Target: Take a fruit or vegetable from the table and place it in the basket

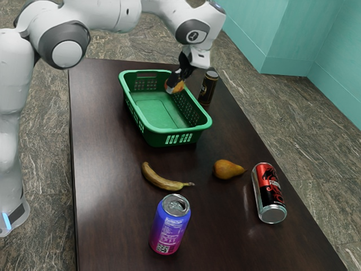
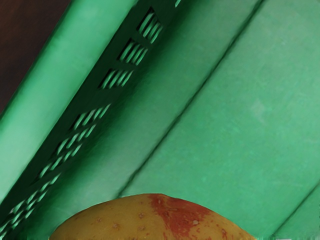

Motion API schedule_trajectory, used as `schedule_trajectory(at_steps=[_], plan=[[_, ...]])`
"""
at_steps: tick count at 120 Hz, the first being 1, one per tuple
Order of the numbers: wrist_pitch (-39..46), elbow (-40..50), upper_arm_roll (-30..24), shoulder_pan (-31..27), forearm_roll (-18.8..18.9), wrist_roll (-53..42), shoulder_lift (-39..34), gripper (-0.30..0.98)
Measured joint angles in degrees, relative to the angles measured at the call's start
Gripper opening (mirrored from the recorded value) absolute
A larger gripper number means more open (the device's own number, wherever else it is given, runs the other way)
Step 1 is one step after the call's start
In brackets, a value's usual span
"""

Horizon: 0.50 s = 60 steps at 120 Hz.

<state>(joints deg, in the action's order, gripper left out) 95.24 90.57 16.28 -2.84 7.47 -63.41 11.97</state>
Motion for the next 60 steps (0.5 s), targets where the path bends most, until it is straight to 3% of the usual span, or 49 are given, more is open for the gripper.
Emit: schedule_trajectory(at_steps=[22, 35, 60], plan=[[0.0, 3.0, 0.2, 0.3, -0.2, -0.4, -1.4, 0.42], [-0.2, 3.1, 0.2, 0.7, 0.0, -0.7, -1.3, 0.57], [-0.7, 3.1, 0.2, 0.8, 0.0, -1.0, -1.3, 0.65]])
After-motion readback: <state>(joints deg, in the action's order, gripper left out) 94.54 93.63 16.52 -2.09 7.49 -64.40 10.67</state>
